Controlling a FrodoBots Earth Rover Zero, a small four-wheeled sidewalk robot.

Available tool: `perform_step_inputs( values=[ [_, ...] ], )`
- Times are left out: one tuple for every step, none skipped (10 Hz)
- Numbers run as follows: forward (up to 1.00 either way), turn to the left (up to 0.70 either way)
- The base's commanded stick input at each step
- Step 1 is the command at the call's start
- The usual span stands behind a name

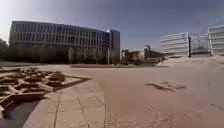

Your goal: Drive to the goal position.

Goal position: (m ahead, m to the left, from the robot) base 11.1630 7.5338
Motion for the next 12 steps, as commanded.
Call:
perform_step_inputs(
  values=[
    [0.7, 0.01],
    [0.7, 0.01],
    [0.7, 0.01],
    [0.7, 0.01],
    [0.7, 0.01],
    [0.7, 0.01],
    [0.7, 0.01],
    [0.7, 0.01],
    [0.7, 0.01],
    [0.7, 0.01],
    [0.7, 0.01],
    [0.7, 0.01]
  ],
)
